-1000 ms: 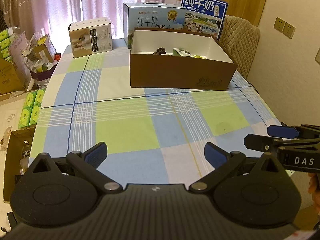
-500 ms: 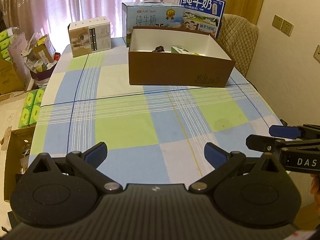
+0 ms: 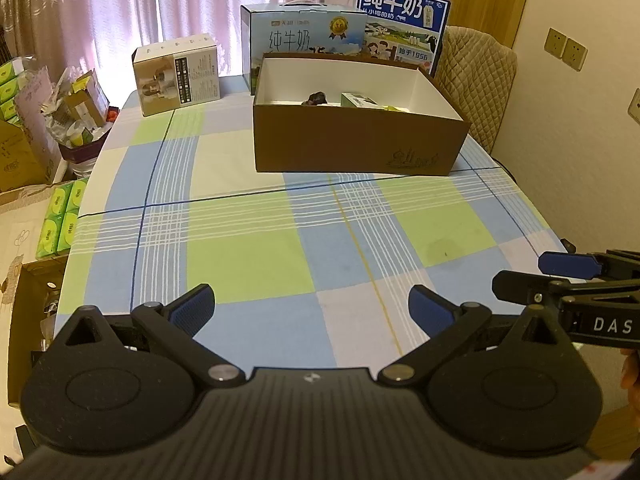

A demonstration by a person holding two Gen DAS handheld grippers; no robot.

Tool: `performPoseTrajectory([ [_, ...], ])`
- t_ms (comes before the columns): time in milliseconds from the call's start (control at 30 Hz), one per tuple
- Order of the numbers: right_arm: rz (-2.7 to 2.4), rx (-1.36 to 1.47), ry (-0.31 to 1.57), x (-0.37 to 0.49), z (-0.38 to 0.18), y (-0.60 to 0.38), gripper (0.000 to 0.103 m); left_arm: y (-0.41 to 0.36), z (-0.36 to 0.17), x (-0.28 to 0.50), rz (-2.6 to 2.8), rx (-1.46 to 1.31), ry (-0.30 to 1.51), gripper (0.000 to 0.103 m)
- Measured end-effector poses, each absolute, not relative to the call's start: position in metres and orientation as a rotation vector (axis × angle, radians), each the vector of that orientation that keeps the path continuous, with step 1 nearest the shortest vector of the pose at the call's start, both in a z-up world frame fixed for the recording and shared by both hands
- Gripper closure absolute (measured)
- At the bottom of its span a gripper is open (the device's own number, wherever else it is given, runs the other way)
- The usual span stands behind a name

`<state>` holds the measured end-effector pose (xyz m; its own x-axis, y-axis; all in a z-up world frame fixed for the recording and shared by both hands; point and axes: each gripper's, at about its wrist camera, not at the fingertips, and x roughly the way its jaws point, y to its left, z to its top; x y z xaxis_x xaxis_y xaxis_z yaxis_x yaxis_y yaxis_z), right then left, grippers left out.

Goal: Organize objects

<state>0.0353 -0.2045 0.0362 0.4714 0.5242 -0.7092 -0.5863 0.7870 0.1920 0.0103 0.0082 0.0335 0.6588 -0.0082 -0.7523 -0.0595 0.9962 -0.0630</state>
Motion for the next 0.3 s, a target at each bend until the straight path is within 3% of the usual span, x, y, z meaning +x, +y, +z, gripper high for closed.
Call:
performPoseTrajectory([
  [300,0.678,-0.085,0.849,0.048,0.033,-0.202,0.035,0.008,0.031,0.024,0.031,-0.083,0.856,0.001],
])
